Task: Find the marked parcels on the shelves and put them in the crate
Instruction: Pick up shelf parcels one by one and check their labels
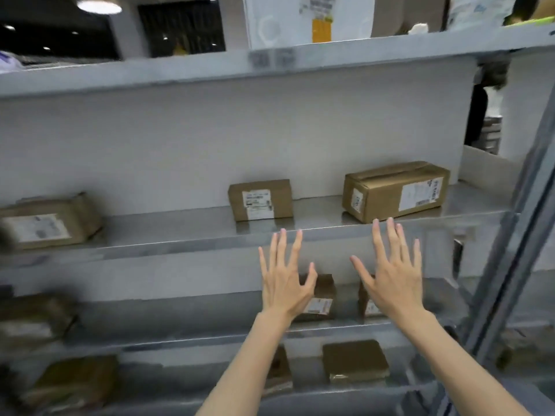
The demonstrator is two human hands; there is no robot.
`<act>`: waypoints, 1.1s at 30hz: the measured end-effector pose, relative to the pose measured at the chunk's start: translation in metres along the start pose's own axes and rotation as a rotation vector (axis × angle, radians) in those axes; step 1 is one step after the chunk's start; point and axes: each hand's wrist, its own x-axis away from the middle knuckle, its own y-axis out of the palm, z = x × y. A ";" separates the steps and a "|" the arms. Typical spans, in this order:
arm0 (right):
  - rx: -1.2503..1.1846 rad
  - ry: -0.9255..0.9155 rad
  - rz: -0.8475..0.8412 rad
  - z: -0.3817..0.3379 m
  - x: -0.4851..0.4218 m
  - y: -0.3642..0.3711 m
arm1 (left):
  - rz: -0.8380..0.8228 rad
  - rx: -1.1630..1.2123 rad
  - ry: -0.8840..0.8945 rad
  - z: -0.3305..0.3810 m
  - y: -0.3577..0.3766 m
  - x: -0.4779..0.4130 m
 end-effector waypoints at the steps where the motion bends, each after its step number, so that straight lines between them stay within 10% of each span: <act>1: -0.025 -0.034 -0.009 -0.021 -0.002 0.005 | 0.019 -0.028 -0.028 -0.018 -0.014 0.005; 21: -0.227 -0.381 -0.067 -0.382 0.044 0.063 | 0.157 -0.342 -0.339 -0.316 -0.267 0.152; 33: -0.079 -0.347 -0.107 -0.383 0.070 0.087 | 0.051 -0.226 -0.298 -0.361 -0.210 0.151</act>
